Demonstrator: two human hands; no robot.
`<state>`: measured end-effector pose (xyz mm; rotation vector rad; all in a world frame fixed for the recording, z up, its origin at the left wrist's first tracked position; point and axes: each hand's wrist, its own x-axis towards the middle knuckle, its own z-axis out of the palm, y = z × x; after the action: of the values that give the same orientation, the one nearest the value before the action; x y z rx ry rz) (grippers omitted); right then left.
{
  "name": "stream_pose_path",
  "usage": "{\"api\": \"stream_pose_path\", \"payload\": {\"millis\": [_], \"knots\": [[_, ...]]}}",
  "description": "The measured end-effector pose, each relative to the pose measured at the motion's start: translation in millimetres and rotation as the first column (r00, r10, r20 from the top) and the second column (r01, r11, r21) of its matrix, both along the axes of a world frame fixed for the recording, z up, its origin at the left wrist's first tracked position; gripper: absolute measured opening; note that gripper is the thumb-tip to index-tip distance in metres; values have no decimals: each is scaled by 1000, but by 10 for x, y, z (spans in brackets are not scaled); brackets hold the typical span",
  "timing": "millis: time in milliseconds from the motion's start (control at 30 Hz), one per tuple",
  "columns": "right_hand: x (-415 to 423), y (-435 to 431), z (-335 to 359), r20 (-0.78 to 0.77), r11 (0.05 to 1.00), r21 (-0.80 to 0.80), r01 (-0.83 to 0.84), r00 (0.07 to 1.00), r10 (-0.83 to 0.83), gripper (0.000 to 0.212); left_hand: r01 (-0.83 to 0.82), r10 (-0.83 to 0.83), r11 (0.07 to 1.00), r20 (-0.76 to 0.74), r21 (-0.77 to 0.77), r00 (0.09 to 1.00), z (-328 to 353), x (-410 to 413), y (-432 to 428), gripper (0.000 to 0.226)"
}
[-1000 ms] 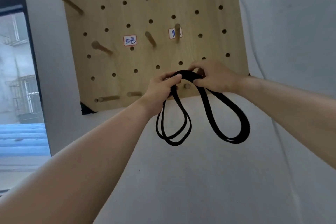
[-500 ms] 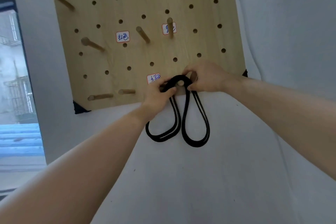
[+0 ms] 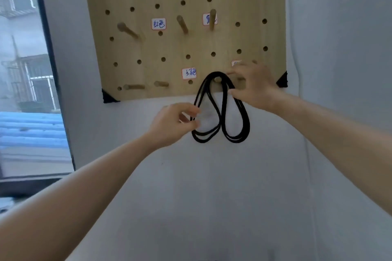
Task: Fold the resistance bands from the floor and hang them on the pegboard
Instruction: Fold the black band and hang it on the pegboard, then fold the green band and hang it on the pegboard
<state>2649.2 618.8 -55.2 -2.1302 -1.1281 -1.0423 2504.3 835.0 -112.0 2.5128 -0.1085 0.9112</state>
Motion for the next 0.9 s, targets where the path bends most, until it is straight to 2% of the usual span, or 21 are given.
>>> {"api": "stream_pose_path", "payload": {"millis": [67, 133, 267, 367, 433, 500, 700, 833, 900], "knots": [[-287, -33, -354, 48, 984, 102, -146, 989, 141, 31, 40, -38, 999, -82, 26, 996, -336, -224, -28, 18], [-554, -34, -822, 25, 962, 112, -248, 969, 247, 17, 81, -76, 997, -198, 17, 977, -763, -436, -24, 14], [-851, 57, -2030, -311, 955, 25, -297, 905, 290, 10, 69, -93, 995, -379, -76, 921, -1810, -791, 74, 12], [-956, 107, -2945, -568, 940, -112, -323, 797, 206, 7, 18, -92, 988, -486, -156, 869, -2602, -1063, 84, 14], [-1029, 134, -3490, -727, 896, -222, -383, 678, 110, 6, -22, -93, 982, -576, -189, 812, -3119, -1243, 64, 16], [-1140, 161, -3987, -818, 841, -307, -446, 575, 7, 7, -62, -98, 974, -649, -219, 755, -3604, -1417, 19, 18], [-1641, 150, -5294, -884, 721, -419, -552, 430, -184, 15, -205, -138, 932, -815, -300, 563, -5039, -1949, -154, 16], [-1940, 61, -6063, -896, 657, -443, -610, 332, -296, 16, -357, -140, 873, -871, -333, 471, -5684, -2250, -424, 19], [-2069, -13, -6384, -884, 616, -466, -635, 309, -350, 22, -446, -96, 844, -902, -298, 420, -5929, -2361, -573, 12]]}}
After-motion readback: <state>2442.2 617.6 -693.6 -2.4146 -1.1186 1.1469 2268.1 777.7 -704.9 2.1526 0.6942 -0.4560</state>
